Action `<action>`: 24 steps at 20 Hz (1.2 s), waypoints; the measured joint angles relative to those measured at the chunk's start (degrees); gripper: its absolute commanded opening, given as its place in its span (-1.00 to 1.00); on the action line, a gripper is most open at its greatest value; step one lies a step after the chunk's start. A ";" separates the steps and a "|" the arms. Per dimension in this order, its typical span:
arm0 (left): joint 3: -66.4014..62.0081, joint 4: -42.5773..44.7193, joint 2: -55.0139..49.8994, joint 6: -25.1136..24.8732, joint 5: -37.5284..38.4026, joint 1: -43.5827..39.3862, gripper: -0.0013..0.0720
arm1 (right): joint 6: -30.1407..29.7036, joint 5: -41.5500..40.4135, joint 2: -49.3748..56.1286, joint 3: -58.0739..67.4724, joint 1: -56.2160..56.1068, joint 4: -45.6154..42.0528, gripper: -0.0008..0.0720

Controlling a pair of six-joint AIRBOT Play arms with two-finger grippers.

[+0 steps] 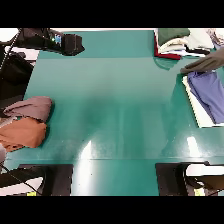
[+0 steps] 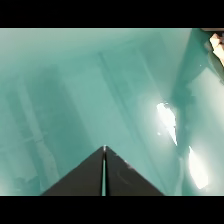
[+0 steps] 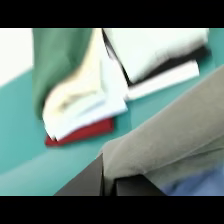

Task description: Fold the shirts.

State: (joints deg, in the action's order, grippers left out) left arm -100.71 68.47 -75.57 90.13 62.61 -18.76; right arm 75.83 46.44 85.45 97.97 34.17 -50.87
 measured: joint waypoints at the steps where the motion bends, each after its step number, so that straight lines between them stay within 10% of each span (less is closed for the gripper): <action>1: 0.00 0.00 0.02 0.02 0.13 0.00 -0.90 | -0.15 -0.04 -0.09 1.51 -0.17 -0.13 -0.94; 9: 0.00 0.02 0.02 -0.04 2.16 0.00 -0.90 | 1.99 9.33 -4.02 3.43 0.13 -12.59 -0.94; 18: 0.24 0.07 0.02 -1.51 3.50 0.00 -0.89 | 7.19 17.64 -21.27 -24.50 4.74 -21.64 -0.93; 19: 0.26 0.07 0.02 -1.70 3.61 0.02 -0.90 | 7.50 17.77 -23.21 -27.58 5.38 -21.81 -0.80; 21: 0.26 0.09 0.00 -1.90 3.91 0.00 -0.90 | 7.96 17.84 -26.71 -33.31 6.82 -22.03 0.34; 22: 0.26 0.07 0.02 -1.95 4.02 0.00 -0.90 | 8.13 17.81 -28.09 -35.54 7.63 -22.14 0.60; 24: 0.26 0.09 0.02 -2.10 4.24 0.00 -0.90 | 8.52 17.86 -30.32 -38.97 9.25 -22.27 0.61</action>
State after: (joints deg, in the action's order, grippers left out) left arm -100.44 68.55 -75.55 88.03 66.85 -18.76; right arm 84.36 64.29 55.13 59.00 43.42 -73.14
